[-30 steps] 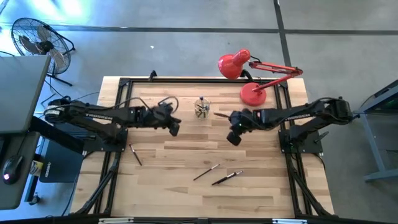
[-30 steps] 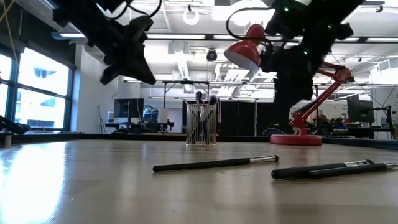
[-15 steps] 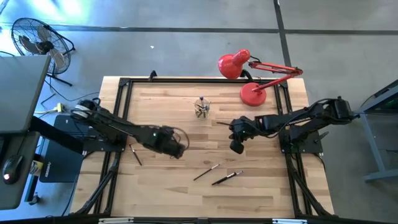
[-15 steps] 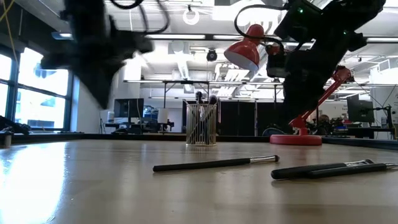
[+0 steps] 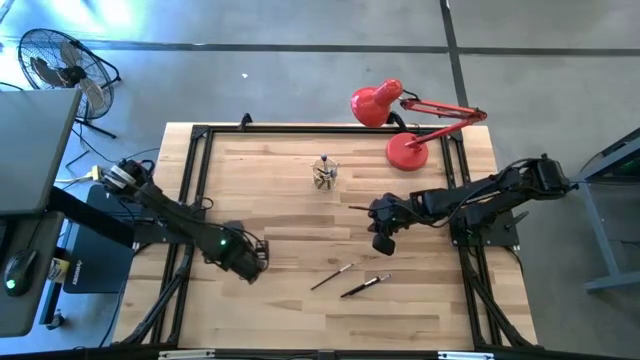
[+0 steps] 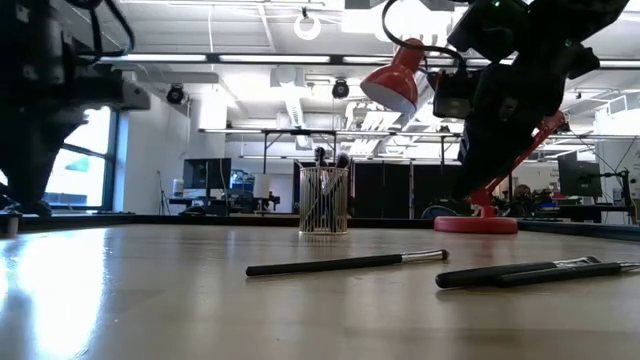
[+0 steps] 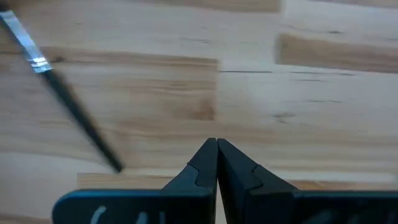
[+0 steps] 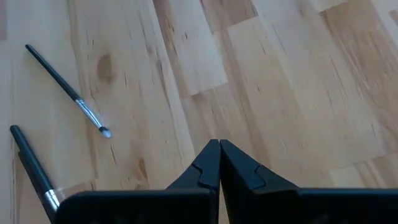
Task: Pick & Place Makeup Brushes
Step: Put the left foundation brush into the makeup brush holder
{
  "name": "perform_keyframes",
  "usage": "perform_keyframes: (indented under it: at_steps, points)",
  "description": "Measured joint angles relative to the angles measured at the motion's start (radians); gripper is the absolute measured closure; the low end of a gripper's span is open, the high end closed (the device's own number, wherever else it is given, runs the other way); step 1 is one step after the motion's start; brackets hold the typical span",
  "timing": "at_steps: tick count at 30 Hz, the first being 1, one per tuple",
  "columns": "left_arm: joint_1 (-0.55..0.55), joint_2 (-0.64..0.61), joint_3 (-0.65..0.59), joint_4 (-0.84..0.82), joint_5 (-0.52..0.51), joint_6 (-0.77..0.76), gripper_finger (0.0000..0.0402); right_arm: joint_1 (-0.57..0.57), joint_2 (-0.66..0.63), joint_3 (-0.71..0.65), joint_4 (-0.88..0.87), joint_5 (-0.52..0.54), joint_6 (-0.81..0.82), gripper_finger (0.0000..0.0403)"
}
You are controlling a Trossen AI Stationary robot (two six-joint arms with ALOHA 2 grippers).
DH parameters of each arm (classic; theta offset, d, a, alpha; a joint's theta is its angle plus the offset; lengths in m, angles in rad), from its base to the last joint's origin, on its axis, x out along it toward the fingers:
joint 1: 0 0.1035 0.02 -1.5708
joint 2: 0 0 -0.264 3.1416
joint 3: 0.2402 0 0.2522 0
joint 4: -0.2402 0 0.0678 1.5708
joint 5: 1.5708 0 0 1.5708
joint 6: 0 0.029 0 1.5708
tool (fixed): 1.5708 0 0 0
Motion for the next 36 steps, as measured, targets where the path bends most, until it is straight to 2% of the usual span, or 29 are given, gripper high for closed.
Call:
perform_keyframes:
  at_steps: [4, 13, 16, 23, 29, 32, 36]
  points:
    - [-0.005, 0.002, -0.025, 0.004, 0.038, -0.017, 0.0387, 0.000, 0.000, 0.000, 0.003, 0.000, 0.000, 0.0401]
    - [-0.002, 0.002, -0.046, -0.078, 0.140, -0.041, 0.0295, 0.000, 0.000, 0.000, 0.007, -0.004, 0.012, 0.0402]
    - [-0.002, 0.002, -0.046, -0.130, 0.177, -0.064, 0.0275, 0.000, 0.000, 0.000, 0.007, -0.006, 0.012, 0.0401]
    - [-0.002, 0.003, -0.076, -0.136, 0.209, -0.069, 0.0268, 0.000, 0.000, 0.000, 0.020, -0.005, 0.010, 0.0401]
    - [-0.002, 0.002, -0.181, 0.007, 0.278, -0.077, 0.0268, 0.000, 0.000, 0.000, 0.041, -0.004, 0.009, 0.0401]
    - [-0.002, -0.003, -0.218, 0.055, 0.264, -0.077, 0.0268, 0.000, 0.000, 0.000, 0.044, -0.003, 0.009, 0.0402]
    - [-0.003, -0.002, -0.224, 0.070, 0.220, -0.004, 0.0280, 0.000, 0.000, 0.000, 0.044, -0.001, 0.005, 0.0401]
